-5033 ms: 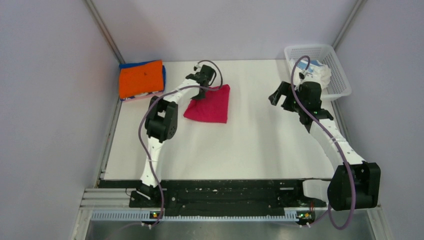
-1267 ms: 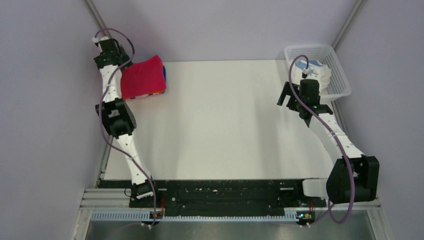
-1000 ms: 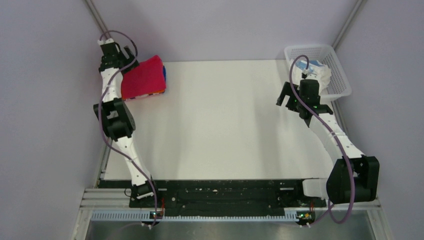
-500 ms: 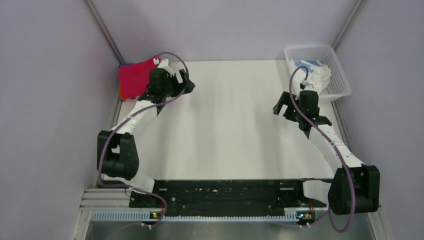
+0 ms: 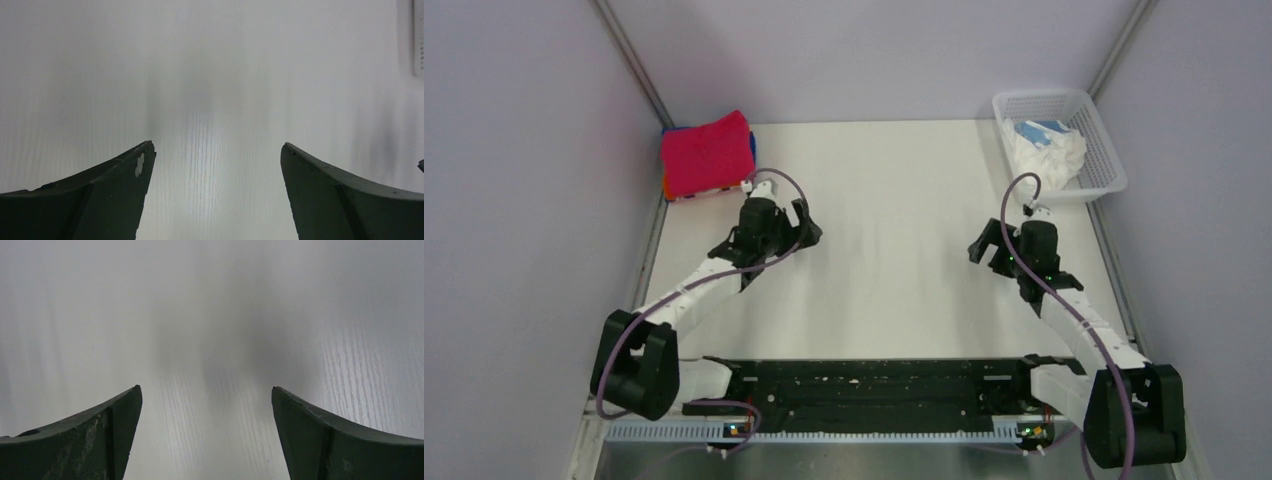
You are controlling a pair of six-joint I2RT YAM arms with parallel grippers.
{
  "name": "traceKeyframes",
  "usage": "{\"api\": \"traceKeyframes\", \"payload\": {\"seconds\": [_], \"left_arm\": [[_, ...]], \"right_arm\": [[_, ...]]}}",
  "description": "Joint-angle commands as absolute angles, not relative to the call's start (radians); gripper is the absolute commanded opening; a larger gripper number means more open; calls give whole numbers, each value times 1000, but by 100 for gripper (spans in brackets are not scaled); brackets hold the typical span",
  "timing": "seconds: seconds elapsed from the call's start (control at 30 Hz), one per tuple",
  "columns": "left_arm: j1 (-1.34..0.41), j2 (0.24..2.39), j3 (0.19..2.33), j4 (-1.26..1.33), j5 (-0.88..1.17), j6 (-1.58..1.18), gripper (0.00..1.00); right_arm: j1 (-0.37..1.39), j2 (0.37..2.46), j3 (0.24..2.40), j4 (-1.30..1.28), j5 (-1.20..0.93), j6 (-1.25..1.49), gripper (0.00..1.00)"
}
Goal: Fold and stack the t-shirts
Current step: Reset both arms
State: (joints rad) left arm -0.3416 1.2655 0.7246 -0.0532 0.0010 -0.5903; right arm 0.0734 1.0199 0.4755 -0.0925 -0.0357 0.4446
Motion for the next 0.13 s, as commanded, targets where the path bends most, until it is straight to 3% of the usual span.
{"api": "traceKeyframes", "payload": {"seconds": [0.0,0.1], "left_arm": [[-343,1176,712,-38,-69,-604,99],[-343,1156,724,-71,-92,-588,99]], "right_arm": [[64,969,459,16,-43,466,99],[63,962,467,19,-40,464,99]]}}
